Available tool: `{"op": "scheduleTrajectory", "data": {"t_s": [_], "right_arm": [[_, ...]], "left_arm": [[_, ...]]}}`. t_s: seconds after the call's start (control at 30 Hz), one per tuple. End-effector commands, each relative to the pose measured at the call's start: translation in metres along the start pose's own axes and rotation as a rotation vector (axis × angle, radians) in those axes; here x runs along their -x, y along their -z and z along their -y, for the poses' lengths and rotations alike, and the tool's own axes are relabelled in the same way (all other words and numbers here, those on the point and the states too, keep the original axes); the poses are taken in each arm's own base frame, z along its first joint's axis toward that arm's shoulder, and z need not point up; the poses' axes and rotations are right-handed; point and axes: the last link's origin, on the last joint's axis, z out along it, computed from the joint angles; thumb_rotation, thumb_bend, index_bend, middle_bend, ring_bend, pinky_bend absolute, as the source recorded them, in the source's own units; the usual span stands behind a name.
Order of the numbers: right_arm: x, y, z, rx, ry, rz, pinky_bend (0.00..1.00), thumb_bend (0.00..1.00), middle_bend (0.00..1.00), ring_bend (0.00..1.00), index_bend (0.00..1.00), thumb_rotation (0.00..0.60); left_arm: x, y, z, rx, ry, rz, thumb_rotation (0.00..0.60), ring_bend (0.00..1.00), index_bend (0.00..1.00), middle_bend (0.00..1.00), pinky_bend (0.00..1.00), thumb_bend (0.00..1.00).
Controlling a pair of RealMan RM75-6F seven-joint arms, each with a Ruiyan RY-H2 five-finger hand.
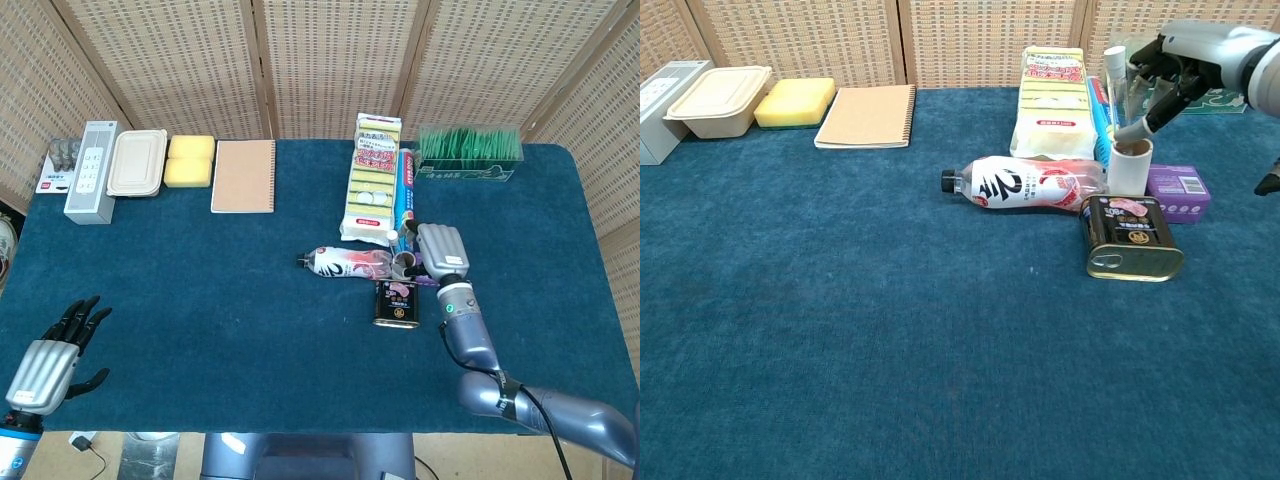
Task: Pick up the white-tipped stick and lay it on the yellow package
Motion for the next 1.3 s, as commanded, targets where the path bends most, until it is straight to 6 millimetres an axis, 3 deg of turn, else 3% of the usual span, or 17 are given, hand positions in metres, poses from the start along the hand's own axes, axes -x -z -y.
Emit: {"op": "scheduleTrajectory", "data": {"t_s": [0.03, 0.63, 0.9, 1.3], "right_arm": [[0.0027, 0.0008, 0.0024, 0.002, -0.005, -0.001, 0.43, 0.24, 0.45, 0.43, 0.4, 0.525], [0.01, 0.0, 0.0122, 0.016, 0.0, -0.016, 0.47, 0.25, 0.54, 0.52, 0.47, 0.527], [0.0096, 0.0002, 0.0115, 0.025, 0.005, -0.02, 0.48, 0.25, 0.56, 0.56, 0.5, 0.597], [0.0117, -0.0008, 0.012, 0.04, 0.015, -0.024, 0.5, 0.26, 0.6, 0.61, 0.55, 0.6]], "left_arm": [[-0.0003, 0.0002, 0.0003, 0.001, 0.001, 0.0, 0.6, 0.03, 0.1, 0.04, 0.27, 0.2], [-0.0017, 0.0006, 0.0014, 0.002, 0.006, 0.0, 0.599, 0.03, 0.1, 0.04, 0.27, 0.2], [-0.0017, 0.0009, 0.0011, 0.003, 0.005, 0.0, 0.599, 0.03, 0.1, 0.04, 0.27, 0.2], [-0.002, 0.0008, 0.0013, 0.002, 0.005, -0.002, 0.6, 0.03, 0.1, 0.04, 0.27, 0.2]]}}
